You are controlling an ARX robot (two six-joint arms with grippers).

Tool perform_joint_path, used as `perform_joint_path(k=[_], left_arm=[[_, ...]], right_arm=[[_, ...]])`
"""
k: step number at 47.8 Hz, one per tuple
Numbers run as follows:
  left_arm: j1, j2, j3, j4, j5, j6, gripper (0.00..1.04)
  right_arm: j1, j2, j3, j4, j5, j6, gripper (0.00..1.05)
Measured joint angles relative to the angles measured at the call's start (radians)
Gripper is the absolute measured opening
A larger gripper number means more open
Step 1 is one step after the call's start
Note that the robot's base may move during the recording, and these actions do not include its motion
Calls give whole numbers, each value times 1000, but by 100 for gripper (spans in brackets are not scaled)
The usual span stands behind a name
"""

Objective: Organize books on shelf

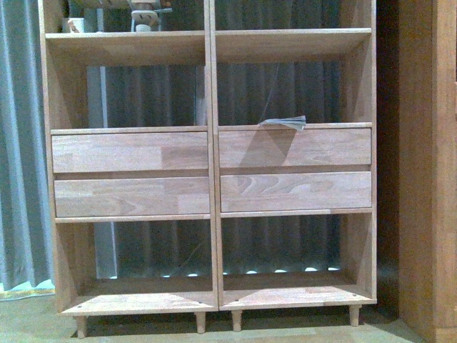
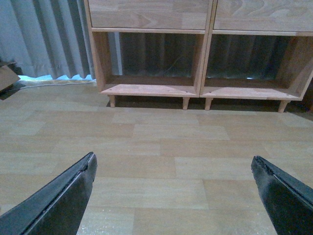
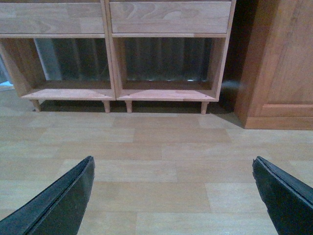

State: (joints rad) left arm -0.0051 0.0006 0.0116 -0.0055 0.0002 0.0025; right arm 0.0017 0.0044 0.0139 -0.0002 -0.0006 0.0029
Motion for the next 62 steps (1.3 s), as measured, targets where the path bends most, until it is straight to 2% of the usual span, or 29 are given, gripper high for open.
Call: perform_joint_path(k=[62], left_arm=[[0,0,0,0,0,0,97]], right_arm=[[0,0,0,0,0,0,98]])
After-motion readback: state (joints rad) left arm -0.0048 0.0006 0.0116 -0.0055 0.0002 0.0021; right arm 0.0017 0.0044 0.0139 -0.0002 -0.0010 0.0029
